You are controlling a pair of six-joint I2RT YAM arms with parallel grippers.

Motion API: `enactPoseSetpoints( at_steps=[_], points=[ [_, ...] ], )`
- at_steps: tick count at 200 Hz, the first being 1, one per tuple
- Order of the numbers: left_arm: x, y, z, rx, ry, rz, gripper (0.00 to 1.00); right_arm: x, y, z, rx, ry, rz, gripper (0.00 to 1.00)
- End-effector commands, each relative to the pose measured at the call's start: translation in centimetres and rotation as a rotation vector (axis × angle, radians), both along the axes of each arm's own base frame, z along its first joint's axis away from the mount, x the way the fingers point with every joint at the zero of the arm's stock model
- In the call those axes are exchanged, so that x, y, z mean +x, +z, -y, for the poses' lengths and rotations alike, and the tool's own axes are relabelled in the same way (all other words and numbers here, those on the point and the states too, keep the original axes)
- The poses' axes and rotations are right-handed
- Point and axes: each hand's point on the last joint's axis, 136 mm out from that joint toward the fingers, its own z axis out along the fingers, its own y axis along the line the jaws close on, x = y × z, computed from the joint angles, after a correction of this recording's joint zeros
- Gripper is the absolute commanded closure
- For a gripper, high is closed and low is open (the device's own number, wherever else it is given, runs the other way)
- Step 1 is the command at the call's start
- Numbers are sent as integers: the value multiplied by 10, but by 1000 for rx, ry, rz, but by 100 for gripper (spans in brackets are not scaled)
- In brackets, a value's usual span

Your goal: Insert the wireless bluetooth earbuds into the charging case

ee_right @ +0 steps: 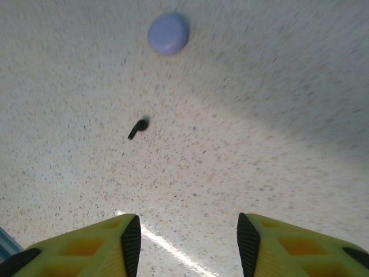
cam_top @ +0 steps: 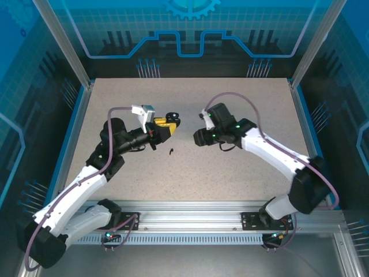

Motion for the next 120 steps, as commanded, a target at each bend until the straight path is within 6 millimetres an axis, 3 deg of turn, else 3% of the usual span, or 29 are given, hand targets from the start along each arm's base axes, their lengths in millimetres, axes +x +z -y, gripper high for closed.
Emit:
enactPoseSetpoints(
  at_steps=[1,70,120],
  points=[
    [-5,-16,-4,3,-5,-62,97,5,-6,-36,52,34,-43,50],
    [-9,-26,-17,-8,44,-88,96,17,-66,-107,52,-3,-232,52],
    [-10,-26,-21,-16,62,-88,96,21,-99,-127,-65,-74,-299,55]
  ],
)
